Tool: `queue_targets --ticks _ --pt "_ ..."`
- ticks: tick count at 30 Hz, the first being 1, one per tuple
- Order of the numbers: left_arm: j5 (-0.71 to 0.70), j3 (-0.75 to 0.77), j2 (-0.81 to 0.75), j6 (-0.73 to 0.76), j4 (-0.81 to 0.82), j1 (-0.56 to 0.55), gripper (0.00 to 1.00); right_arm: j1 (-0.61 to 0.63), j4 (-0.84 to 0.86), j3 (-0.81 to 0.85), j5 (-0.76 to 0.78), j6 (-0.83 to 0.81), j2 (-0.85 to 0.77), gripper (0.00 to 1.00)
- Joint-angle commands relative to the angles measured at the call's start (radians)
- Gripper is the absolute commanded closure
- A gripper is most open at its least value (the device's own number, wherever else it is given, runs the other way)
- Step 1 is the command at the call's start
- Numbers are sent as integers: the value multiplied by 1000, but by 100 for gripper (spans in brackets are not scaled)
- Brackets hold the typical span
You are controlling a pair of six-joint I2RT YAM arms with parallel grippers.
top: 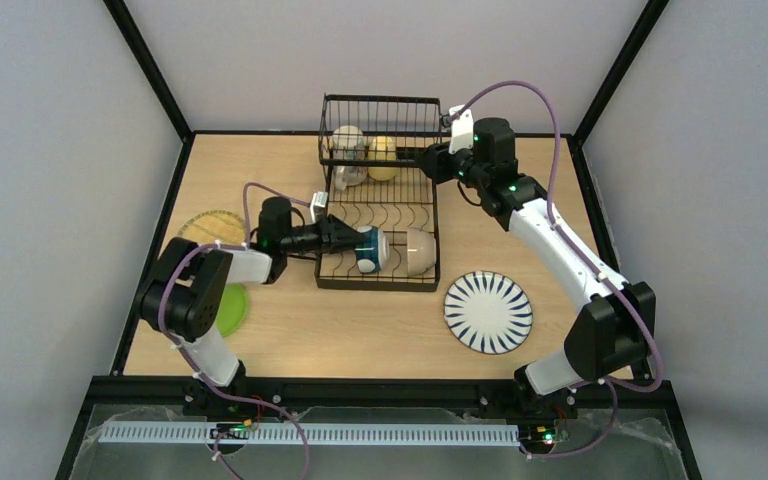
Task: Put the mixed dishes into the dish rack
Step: Insert the bowl into the dish rack, then move the plate to the center of the board.
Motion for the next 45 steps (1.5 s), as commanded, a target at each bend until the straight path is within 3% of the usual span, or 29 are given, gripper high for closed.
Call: queue_targets --ticks 1,6,13,25,34,41,45 --pt "-16 -3 -50 66 -87 27 14 -5 20 -2 -18 10 -31 0" --pt "-33 2 -85 120 -183 45 14 -5 21 -1 -18 11 -36 0" --pt "-80 47 -153 263 -455 54 14 -5 11 2 -5 6 -52 0" --pt "-151 111 -394 439 -861 137 10 -6 -56 15 51 30 -114 0" --pt "-249 192 -576 513 -1142 147 5 -5 -222 -114 343 185 -305 0" --pt "-286 187 -694 540 -1265 130 5 -5 -454 -235 574 409 -440 0" --pt "-302 158 -736 528 -1277 106 5 -5 -582 -298 605 558 -466 0"
